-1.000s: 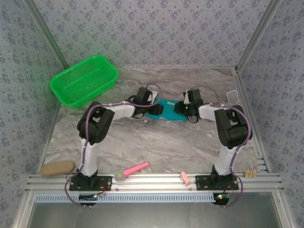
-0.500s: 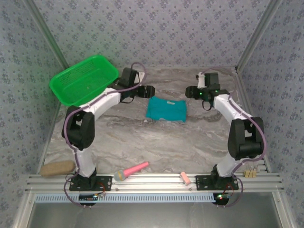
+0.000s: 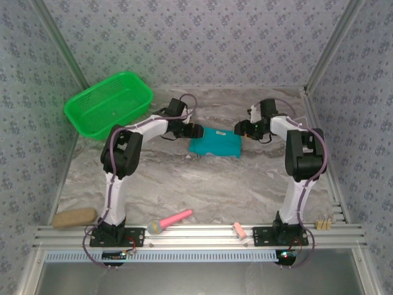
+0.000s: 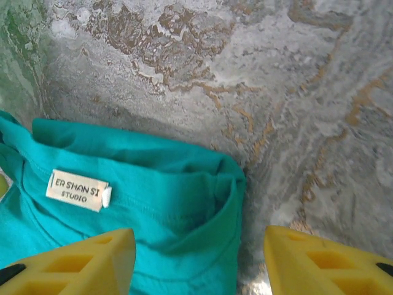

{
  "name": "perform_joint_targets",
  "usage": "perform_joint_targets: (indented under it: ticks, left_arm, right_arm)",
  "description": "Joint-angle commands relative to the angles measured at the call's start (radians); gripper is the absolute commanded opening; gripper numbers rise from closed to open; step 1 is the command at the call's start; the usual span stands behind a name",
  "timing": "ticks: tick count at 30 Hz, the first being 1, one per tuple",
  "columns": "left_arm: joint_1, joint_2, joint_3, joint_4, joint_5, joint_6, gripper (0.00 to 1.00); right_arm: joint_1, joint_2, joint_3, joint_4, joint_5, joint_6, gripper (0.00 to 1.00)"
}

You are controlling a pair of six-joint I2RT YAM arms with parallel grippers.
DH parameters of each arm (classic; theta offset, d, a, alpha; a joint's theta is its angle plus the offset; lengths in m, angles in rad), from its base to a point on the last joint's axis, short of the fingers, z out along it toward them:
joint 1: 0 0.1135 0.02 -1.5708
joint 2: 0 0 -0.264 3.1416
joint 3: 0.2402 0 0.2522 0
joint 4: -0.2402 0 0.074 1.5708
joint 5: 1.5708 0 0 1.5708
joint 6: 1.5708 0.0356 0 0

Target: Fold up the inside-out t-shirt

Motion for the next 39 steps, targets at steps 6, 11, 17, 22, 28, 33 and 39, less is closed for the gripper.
perform_joint_targets:
  ticks: [6, 11, 17, 22, 28, 33, 39]
  left_arm:
    - [-0.027, 0.119, 0.119, -0.003, 0.09, -0.015, 0.66]
    - [-0.01, 0.161, 0.163, -0.037, 0.092, -0.011, 0.34]
    - [0.061, 0.069, 0.144, -0.044, 0.1, 0.021, 0.01]
    - [0.147, 0.02, 0.197, -0.126, 0.081, 0.056, 0.0]
    - [0.265, -0.016, 0.195, -0.155, 0.065, 0.071, 0.0]
    - [0.33, -0.023, 0.203, -0.191, 0.022, 0.115, 0.0]
    - [0.381, -0.004, 0.224, -0.245, -0.097, 0.175, 0.08]
  right_arm:
    - [0.065, 0.114, 0.076, -0.04, -0.092, 0.033, 0.47]
    - [0.081, 0.14, 0.09, -0.011, -0.151, 0.068, 0.23]
    - [0.105, 0.114, 0.121, 0.102, -0.223, 0.177, 0.05]
    - [0.161, 0.14, 0.254, 0.143, -0.179, 0.283, 0.03]
    - [0.252, 0.314, 0.516, 0.193, -0.138, 0.408, 0.02]
    - [0.314, 0.512, 0.785, 0.179, -0.118, 0.484, 0.02]
    - [0.357, 0.688, 0.994, 0.126, -0.088, 0.559, 0.06]
